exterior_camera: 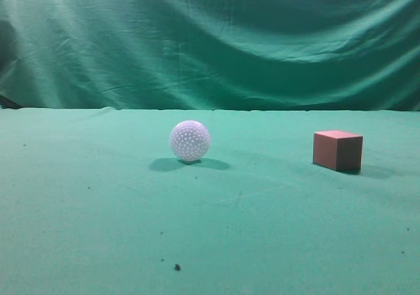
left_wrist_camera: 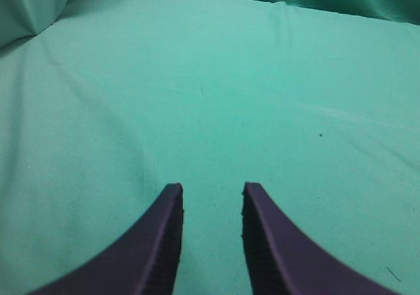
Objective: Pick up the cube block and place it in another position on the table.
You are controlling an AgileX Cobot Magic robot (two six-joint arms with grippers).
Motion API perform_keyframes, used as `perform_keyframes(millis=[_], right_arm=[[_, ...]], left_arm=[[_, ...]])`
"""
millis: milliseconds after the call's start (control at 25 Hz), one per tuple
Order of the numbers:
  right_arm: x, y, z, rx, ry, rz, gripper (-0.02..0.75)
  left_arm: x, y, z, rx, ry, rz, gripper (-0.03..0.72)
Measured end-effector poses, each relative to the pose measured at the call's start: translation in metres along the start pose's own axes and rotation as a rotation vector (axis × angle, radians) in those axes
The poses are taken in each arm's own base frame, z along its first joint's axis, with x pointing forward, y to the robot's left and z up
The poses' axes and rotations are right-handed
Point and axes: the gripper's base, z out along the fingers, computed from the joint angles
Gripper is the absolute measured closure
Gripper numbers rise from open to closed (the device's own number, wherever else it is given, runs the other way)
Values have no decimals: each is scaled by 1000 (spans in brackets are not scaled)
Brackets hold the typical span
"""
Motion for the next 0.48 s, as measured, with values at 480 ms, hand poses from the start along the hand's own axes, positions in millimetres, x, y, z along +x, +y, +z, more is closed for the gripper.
perform_keyframes(millis=[480], right_arm=[[0, 0, 0, 0, 0, 0, 738]], left_arm=[[0, 0, 0, 0, 0, 0, 426]])
